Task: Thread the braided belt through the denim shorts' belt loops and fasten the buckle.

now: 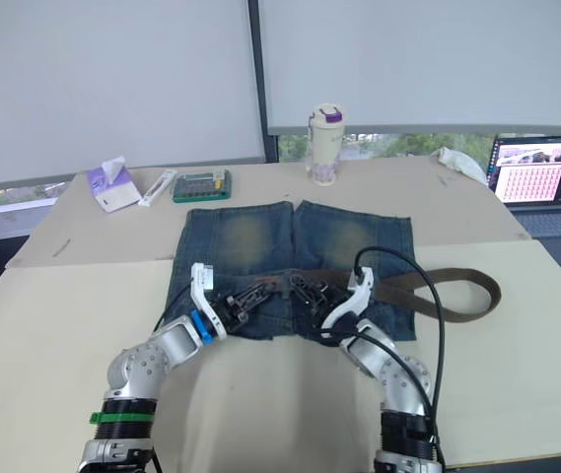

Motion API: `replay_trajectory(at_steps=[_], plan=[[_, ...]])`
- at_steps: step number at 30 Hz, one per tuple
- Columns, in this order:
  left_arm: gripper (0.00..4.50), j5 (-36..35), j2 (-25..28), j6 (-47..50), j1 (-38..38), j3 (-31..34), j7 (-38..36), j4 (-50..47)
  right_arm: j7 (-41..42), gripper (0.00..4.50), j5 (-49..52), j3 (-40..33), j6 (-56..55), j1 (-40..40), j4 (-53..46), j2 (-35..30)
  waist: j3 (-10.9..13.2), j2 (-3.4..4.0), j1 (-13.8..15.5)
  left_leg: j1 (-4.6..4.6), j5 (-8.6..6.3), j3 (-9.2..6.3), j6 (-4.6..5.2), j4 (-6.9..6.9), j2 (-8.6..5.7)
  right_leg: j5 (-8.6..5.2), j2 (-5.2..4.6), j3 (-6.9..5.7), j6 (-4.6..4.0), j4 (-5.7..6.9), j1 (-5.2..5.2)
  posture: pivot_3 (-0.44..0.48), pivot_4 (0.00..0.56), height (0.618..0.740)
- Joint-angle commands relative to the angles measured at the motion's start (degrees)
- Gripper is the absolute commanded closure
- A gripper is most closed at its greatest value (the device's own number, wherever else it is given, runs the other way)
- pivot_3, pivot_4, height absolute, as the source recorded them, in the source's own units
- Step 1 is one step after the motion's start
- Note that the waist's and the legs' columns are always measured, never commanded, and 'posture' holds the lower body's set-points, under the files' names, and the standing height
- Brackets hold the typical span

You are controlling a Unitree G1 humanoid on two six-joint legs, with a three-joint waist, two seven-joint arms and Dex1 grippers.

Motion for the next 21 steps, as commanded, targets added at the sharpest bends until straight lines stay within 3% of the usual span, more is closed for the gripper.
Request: replay_trajectory(at_steps=[1, 2, 6, 9, 11, 13, 17, 21], plan=[[4.27, -1.26, -0.10, -0.70, -0.85, 1.10, 0.66, -1.74, 2.32, 3.67, -0.22, 1.20, -0.84, 0.29, -3.13, -0.57, 0.00, 0.00, 0.00, 0.00, 0.00, 0.00, 0.00, 0.00, 0.00, 0.00, 0.00, 0.00, 0.00, 0.00, 0.00, 0.000, 0.150, 0.740], [4.50, -1.29, -0.04, -0.66, -0.72, 1.37, 0.97, -1.77, 2.82, 3.36, -0.33, 1.34, -0.78, 0.53, -3.60, -0.97, 0.00, 0.00, 0.01, 0.00, 0.00, 0.00, 0.00, 0.00, 0.00, 0.00, 0.00, 0.00, 0.00, 0.00, 0.00, 0.000, 0.150, 0.740], [4.50, -0.57, 1.00, -0.45, -0.05, 1.87, 2.00, -2.15, 4.19, 1.98, -2.85, 2.10, -1.69, 2.16, -6.66, -3.63, 0.00, 0.00, 0.07, 0.00, 0.00, 0.00, 0.00, 0.00, -0.01, 0.00, -0.01, 0.00, 0.00, -0.01, 0.01, 0.000, 0.150, 0.740], [4.50, -0.38, 4.19, 0.32, 1.37, 3.07, 1.86, -2.97, 12.83, 1.00, -5.66, 3.02, -2.33, 5.91, -13.04, -12.42, 0.00, 0.00, 0.21, -0.02, 0.00, 0.00, 0.00, 0.00, -0.03, 0.00, -0.02, 0.00, 0.01, -0.03, 0.01, 0.000, 0.150, 0.740], [4.50, -0.11, 6.69, 0.62, 2.30, 3.70, 1.91, -3.33, 26.63, 1.00, -11.78, 6.34, -7.20, 10.79, -18.71, -23.22, 0.01, 0.01, 0.27, -0.03, 0.00, 0.03, 0.00, 0.01, -0.08, -0.01, -0.05, 0.01, 0.02, -0.07, 0.02, 0.000, 0.150, 0.740], [4.50, 0.40, 9.49, 0.20, 3.42, 3.93, 0.81, -3.77, 32.57, 1.00, -14.03, 5.45, -8.97, 13.66, -19.44, -30.64, 0.03, -0.03, 0.18, -0.01, 0.00, 0.15, 0.00, 0.03, -0.21, -0.18, -0.05, -0.01, 0.30, -0.11, 0.09, 0.000, 0.150, 0.740], [4.50, 0.59, 13.02, -0.96, 4.14, 4.78, -1.00, -2.65, 32.98, 1.00, -18.33, 0.76, -10.88, 12.34, -14.59, -38.35, 0.11, -0.24, -0.04, 0.00, 0.00, 0.15, -0.01, 0.03, -0.03, -0.28, 0.09, -0.01, 0.48, -0.10, 0.16, 0.000, 0.150, 0.740], [4.50, 1.24, 13.61, -1.81, 3.71, 4.34, -1.33, -2.04, 34.58, 1.00, -26.75, 3.01, -14.26, 12.30, -9.49, -43.76, 0.09, -0.25, 0.44, 0.05, 0.02, 0.25, -0.04, 0.03, -0.05, -0.24, 0.11, -0.02, 0.40, -0.09, 0.12, 0.000, 0.150, 0.740]])
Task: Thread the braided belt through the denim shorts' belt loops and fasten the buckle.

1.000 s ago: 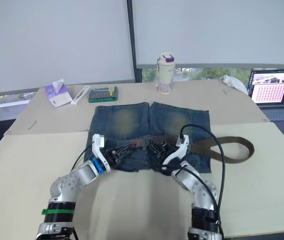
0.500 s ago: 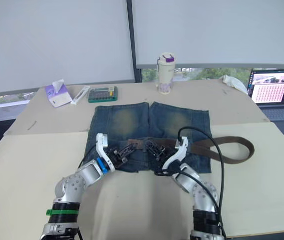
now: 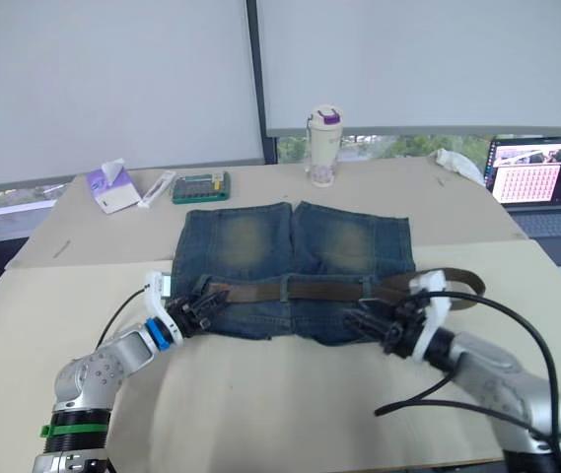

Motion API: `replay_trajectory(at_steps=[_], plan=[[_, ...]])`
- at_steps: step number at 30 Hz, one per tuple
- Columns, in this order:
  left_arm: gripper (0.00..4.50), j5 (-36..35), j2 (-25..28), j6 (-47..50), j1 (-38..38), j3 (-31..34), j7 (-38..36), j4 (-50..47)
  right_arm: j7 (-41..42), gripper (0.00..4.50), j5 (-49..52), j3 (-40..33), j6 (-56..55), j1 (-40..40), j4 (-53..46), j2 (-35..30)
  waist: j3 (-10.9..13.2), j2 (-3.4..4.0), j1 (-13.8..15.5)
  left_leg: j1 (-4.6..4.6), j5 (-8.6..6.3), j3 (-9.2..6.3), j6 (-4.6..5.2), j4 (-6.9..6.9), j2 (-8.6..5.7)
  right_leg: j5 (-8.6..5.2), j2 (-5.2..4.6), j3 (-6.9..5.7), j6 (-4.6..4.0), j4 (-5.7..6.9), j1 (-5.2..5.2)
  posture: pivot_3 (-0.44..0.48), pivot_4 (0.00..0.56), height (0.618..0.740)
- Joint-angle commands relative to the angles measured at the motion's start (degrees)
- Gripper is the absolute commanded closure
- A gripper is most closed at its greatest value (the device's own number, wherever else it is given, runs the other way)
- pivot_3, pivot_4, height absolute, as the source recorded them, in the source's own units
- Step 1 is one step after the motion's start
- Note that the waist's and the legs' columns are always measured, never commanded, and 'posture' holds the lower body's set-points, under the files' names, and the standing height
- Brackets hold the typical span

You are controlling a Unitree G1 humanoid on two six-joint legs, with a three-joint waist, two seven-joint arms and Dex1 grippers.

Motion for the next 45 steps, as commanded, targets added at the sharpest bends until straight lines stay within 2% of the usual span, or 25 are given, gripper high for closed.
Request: replay_trajectory(at_steps=[1, 8, 11, 17, 19, 25, 31, 38, 40, 41, 45], plan=[[4.50, 0.67, 0.55, -1.76, -0.75, 0.24, -0.82, -0.54, 1.60, 1.00, -5.76, 1.03, -3.40, -0.57, 3.24, -2.22, -0.01, -0.05, 0.33, -0.03, 0.00, 0.01, 0.00, 0.00, 0.02, 0.20, -0.01, -0.03, -0.34, -0.01, 0.00, 0.000, 0.150, 0.740], [4.50, 1.65, -1.21, -2.26, -1.22, -2.89, -1.87, -1.86, 1.87, 1.00, -19.57, 9.50, -6.38, -1.15, 9.50, -5.83, -0.01, -0.12, 1.43, -0.02, 0.03, -0.02, -0.05, 0.06, -0.03, 0.25, -0.19, 0.03, -0.40, -0.01, 0.02, 0.000, 0.150, 0.740], [4.50, 2.28, -1.22, -2.51, -1.39, -4.25, -2.57, -2.09, 1.50, 1.78, -21.51, 10.64, -6.73, -1.72, 11.85, -4.80, -0.03, -0.36, 1.50, 0.12, 0.03, -0.03, -0.05, 0.07, -0.01, 0.23, -0.17, -0.08, -0.38, -0.07, 0.30, 0.000, 0.150, 0.740], [4.50, 3.89, -2.58, -4.06, -3.73, -6.36, -3.04, 0.08, -1.18, 3.91, -30.86, 14.32, -9.16, -0.81, 16.57, -6.06, -0.05, -0.64, 1.62, 0.63, 0.01, -0.09, -0.05, 0.05, -0.01, -0.01, -0.19, -0.13, 0.01, -0.19, 0.84, 0.000, 0.150, 0.740], [4.50, 4.24, -3.36, -4.20, -4.45, -6.63, -2.77, 0.34, -1.61, 4.47, -32.70, 14.35, -9.61, 0.33, 16.65, -6.70, -0.12, -0.77, 2.05, 0.69, 0.01, -0.09, -0.05, 0.05, -0.04, -0.05, -0.22, -0.15, 0.08, -0.19, 0.93, 0.000, 0.150, 0.740], [4.50, 4.49, -3.51, -4.02, -4.33, -7.09, -3.42, 0.25, -2.58, 4.47, -24.85, 3.46, -10.21, 1.24, 10.59, -1.25, -0.16, -0.88, 2.74, 0.67, 0.00, -0.26, -0.05, 0.05, -0.04, -0.08, -0.27, -0.11, 0.12, -0.20, 0.90, 0.000, 0.150, 0.740], [4.50, 4.72, -3.36, -3.86, -4.44, -7.11, -3.66, 0.35, -0.08, 2.51, -20.58, -1.86, -4.60, 5.41, 4.57, -3.06, -0.05, -0.57, 2.79, 0.59, -0.01, -0.26, -0.03, 0.04, -0.06, -0.06, -0.28, -0.04, 0.09, -0.16, 0.79, 0.000, 0.150, 0.740], [4.50, 5.06, -3.76, -3.92, -4.66, -7.51, -3.86, 0.44, 0.28, 0.11, -20.98, 1.37, -0.62, 6.82, 3.10, -3.32, 0.02, -0.64, 2.19, 0.56, -0.02, -0.21, -0.02, 0.03, -0.03, -0.11, -0.23, -0.04, 0.17, -0.15, 0.75, 0.000, 0.150, 0.740], [4.50, 5.15, -3.84, -3.91, -4.73, -7.47, -3.91, 0.47, -0.01, 0.05, -20.85, 2.12, 0.22, 6.06, 3.79, -2.38, 0.03, -0.66, 2.04, 0.57, -0.02, -0.21, -0.01, 0.02, -0.02, -0.12, -0.22, -0.04, 0.17, -0.15, 0.76, 0.000, 0.150, 0.740], [4.50, 5.23, -3.80, -3.89, -4.66, -7.50, -3.95, 0.33, -0.18, 0.20, -21.14, 2.78, 0.19, 5.40, 4.39, -1.88, 0.04, -0.67, 1.94, 0.58, -0.02, -0.21, -0.01, 0.02, -0.02, -0.12, -0.22, -0.04, 0.17, -0.15, 0.76, 0.000, 0.150, 0.740], [4.50, 5.45, -3.60, -3.86, -4.33, -7.65, -3.98, -0.27, -0.08, 1.49, -21.80, 4.25, 1.17, 4.26, 6.14, -1.19, 0.08, -0.76, 1.40, 0.64, -0.02, -0.22, -0.01, -0.01, 0.02, -0.12, -0.20, -0.04, 0.17, -0.15, 0.79, 0.000, 0.150, 0.740]])
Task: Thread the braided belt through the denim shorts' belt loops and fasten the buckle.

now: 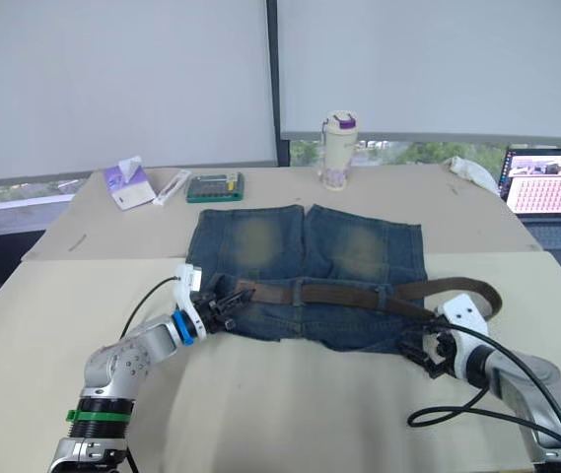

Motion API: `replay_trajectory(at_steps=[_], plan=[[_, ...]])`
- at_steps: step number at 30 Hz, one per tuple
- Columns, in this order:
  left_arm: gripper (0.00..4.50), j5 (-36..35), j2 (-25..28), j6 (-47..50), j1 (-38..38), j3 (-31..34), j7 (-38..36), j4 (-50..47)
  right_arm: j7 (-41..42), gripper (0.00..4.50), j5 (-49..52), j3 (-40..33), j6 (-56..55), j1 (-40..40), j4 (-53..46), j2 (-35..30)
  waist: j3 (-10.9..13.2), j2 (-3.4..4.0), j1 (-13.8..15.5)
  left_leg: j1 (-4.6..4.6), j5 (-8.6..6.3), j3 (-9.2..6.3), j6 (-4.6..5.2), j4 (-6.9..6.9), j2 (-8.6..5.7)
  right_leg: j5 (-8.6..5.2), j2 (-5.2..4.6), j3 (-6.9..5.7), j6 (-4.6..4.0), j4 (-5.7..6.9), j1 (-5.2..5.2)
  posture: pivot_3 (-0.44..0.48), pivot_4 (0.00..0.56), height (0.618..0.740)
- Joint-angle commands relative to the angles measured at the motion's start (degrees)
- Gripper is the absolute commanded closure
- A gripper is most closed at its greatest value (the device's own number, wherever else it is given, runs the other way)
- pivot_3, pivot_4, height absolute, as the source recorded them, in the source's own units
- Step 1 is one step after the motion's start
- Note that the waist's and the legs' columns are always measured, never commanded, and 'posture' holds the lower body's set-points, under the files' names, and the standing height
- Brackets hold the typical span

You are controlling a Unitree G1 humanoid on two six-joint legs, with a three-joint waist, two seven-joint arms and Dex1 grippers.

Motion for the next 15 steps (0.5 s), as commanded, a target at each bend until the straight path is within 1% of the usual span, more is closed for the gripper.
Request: replay_trajectory(at_steps=[1, 6, 7, 9, 15], plan=[[4.50, 0.06, 0.07, -0.84, -0.49, -0.36, -0.83, -1.66, 0.17, 1.78, -0.04, 2.29, 2.47, -0.18, 1.63, 1.03, 0.01, -0.04, -0.16, 0.02, 0.00, 0.00, 0.00, -0.01, 0.01, 0.00, 0.00, 0.00, 0.00, 0.00, 0.01, 0.000, 0.150, 0.740], [4.50, 0.02, 0.14, -0.71, -0.19, -0.40, -0.65, -2.18, -0.79, 3.45, 1.95, 0.41, 5.16, -0.95, 2.90, 2.97, -0.05, -0.09, -0.10, 0.05, 0.00, -0.03, 0.00, -0.02, 0.00, 0.00, 0.00, 0.00, 0.01, 0.00, 0.03, 0.000, 0.150, 0.740], [4.50, 0.00, 0.16, -0.69, -0.16, -0.40, -0.63, -2.23, -1.53, 3.85, 1.88, -0.14, 4.97, -1.32, 3.41, 3.47, -0.07, -0.11, -0.10, 0.05, 0.00, -0.03, 0.00, -0.02, 0.00, 0.00, -0.01, 0.00, 0.01, 0.00, 0.04, 0.000, 0.150, 0.740], [4.50, -0.04, 0.13, -0.65, -0.12, -0.37, -0.53, -2.33, -3.62, 4.45, 1.45, -1.61, 4.31, -2.34, 4.83, 4.52, -0.11, -0.08, -0.14, 0.07, 0.00, -0.04, 0.00, -0.02, 0.00, 0.00, -0.01, 0.01, 0.00, 0.00, 0.05, 0.000, 0.150, 0.740], [4.50, 0.03, -0.26, -0.75, -0.84, -0.46, -0.17, -2.10, -12.11, 4.48, -1.61, -6.46, 3.52, -3.47, 10.20, 5.02, -0.14, -0.04, 0.37, 0.08, 0.00, -0.02, 0.00, -0.01, -0.06, 0.00, -0.06, 0.06, 0.01, -0.01, 0.08, 0.000, 0.150, 0.740]])
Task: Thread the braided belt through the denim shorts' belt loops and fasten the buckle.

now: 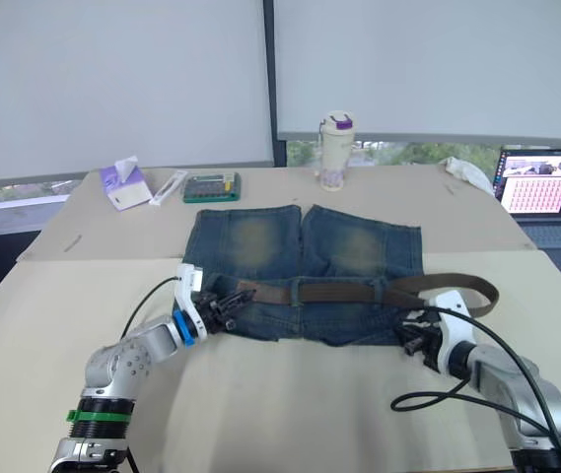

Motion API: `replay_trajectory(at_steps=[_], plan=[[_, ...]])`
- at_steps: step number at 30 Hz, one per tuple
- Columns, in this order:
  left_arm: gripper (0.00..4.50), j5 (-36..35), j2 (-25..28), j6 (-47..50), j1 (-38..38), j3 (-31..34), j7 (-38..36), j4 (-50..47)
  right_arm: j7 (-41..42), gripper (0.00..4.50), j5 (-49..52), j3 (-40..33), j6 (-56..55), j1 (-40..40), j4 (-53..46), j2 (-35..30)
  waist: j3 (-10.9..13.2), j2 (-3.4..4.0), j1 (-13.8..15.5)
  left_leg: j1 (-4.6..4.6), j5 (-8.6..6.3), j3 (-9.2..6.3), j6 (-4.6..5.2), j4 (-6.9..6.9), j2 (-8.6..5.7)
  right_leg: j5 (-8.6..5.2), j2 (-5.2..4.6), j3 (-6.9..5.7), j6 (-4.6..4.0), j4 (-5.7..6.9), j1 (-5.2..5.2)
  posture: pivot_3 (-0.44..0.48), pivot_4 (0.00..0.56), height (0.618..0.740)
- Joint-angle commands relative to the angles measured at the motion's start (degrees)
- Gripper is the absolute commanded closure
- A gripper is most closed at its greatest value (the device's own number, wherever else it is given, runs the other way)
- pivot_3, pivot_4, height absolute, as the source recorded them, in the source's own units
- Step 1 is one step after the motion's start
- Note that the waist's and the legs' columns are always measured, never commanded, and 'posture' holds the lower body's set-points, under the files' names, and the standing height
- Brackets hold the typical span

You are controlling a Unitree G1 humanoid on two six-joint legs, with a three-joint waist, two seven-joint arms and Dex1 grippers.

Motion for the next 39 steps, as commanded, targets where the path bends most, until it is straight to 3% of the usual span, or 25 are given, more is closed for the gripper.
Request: replay_trajectory(at_steps=[1, 10, 25, 27, 31, 34, 37, 39], plan=[[4.50, 0.07, -0.05, -0.76, -1.00, -0.06, -0.14, -1.89, -7.00, 4.48, -3.76, -4.70, 0.38, 1.31, 5.54, -0.60, -0.01, 0.02, 0.66, 0.00, 0.00, 0.00, 0.00, 0.01, -0.02, 0.00, -0.02, 0.00, 0.00, -0.01, 0.00, 0.000, 0.150, 0.740], [4.50, -0.96, -3.19, 3.04, -1.23, -3.45, 2.35, -7.19, -7.43, 4.48, -1.02, -15.77, 1.14, 9.77, 3.65, -2.42, -0.05, 0.10, 3.12, -0.32, 0.01, 0.02, 0.01, 0.10, -0.23, 0.00, -0.15, -0.06, 0.00, -0.14, 0.00, 0.000, 0.150, 0.740], [4.50, -1.04, -4.96, 4.67, -1.09, -6.16, 2.59, -8.27, -8.94, 4.48, -1.60, -27.10, -1.93, 19.05, 3.97, -3.52, 0.04, 0.13, 2.73, -0.82, 0.01, 0.04, 0.01, 0.15, -0.26, -0.13, -0.12, -0.06, 0.22, -0.25, -0.02, 0.000, 0.150, 0.740], [4.50, -1.13, -5.14, 4.69, -1.11, -6.10, 2.63, -8.11, -6.31, 3.48, -0.45, -27.75, -6.33, 18.45, 2.51, -3.52, 0.07, 0.19, 2.58, -0.82, 0.01, 0.05, 0.01, 0.15, -0.24, -0.13, -0.10, -0.06, 0.22, -0.24, -0.02, 0.000, 0.150, 0.740], [4.50, -1.19, -5.47, 4.62, -1.23, -5.78, 3.10, -7.96, -4.50, 2.13, 1.71, -29.97, -9.73, 16.57, 1.16, -4.30, 0.11, 0.38, 1.60, -0.84, 0.01, 0.10, 0.01, 0.14, -0.24, -0.14, -0.08, -0.02, 0.23, -0.23, -0.06, 0.000, 0.150, 0.740], [4.50, -1.39, -5.62, 4.75, -1.27, -5.43, 3.53, -8.19, -0.65, 1.06, 4.03, -32.51, -8.01, 17.13, -0.40, -7.21, 0.11, 0.47, 0.98, -0.82, 0.01, 0.13, 0.01, 0.14, -0.22, -0.15, -0.07, 0.01, 0.24, -0.21, -0.06, 0.000, 0.150, 0.740], [4.50, -1.76, -5.68, 4.94, -1.17, -5.08, 3.82, -8.80, 9.70, 0.04, 11.95, -36.57, -0.58, 21.26, -6.65, -12.84, 0.14, 0.66, 0.80, -0.82, -0.01, 0.18, 0.04, 0.12, -0.24, -0.16, -0.04, 0.06, 0.27, -0.20, -0.07, 0.000, 0.150, 0.740], [4.50, -2.42, -6.02, 5.30, -1.01, -4.65, 4.21, -9.23, 11.89, 0.04, 18.22, -37.18, 5.10, 21.77, -12.99, -14.60, 0.15, 0.65, 0.64, -0.83, -0.02, 0.19, 0.06, 0.12, -0.27, -0.17, 0.02, 0.05, 0.27, -0.20, -0.06, 0.000, 0.150, 0.740]])
